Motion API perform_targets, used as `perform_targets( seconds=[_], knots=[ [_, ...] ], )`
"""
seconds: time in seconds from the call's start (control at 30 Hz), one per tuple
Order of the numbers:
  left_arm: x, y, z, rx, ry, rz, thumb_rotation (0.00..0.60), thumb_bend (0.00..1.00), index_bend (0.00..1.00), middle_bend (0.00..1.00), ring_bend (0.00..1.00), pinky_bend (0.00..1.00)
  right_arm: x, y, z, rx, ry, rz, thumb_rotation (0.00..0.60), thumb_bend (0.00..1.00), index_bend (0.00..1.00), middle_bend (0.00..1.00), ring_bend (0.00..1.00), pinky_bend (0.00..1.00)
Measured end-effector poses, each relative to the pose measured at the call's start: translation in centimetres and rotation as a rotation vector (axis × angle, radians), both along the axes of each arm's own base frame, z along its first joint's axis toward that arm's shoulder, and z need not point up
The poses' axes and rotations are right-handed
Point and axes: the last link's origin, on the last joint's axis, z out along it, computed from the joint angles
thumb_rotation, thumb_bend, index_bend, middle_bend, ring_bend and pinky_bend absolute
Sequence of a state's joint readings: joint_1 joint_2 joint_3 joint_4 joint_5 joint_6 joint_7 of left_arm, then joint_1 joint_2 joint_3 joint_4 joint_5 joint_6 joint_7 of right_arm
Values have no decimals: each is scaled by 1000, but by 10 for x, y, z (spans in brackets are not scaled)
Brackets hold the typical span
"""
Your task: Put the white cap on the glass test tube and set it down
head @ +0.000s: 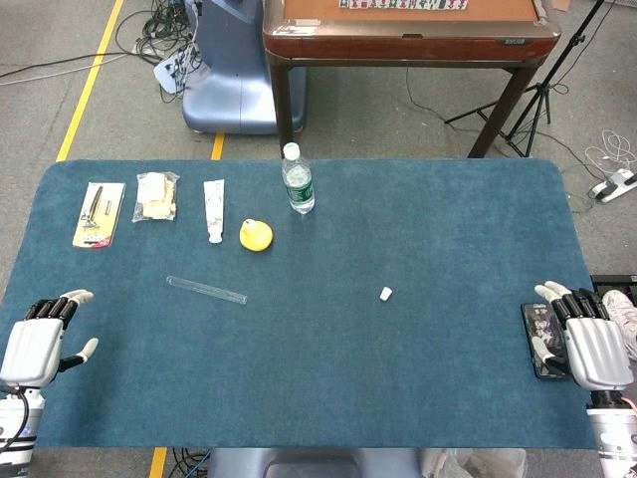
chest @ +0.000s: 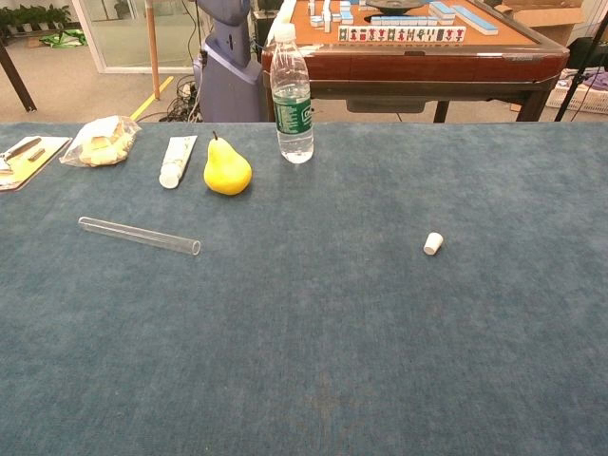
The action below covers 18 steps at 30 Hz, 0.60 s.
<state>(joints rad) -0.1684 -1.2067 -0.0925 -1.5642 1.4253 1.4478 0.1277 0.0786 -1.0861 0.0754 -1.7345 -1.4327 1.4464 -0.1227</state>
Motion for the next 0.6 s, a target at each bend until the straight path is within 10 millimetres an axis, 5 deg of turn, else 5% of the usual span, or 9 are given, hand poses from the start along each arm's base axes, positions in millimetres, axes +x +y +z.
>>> perform_targets(
  seconds=[0.6],
  knots=[
    [2, -1, -1, -3, -3, -11, 600, 199, 250, 240, 272, 198, 13, -13, 0, 37, 5, 73, 600, 285, 210, 189, 184, 136]
  ],
)
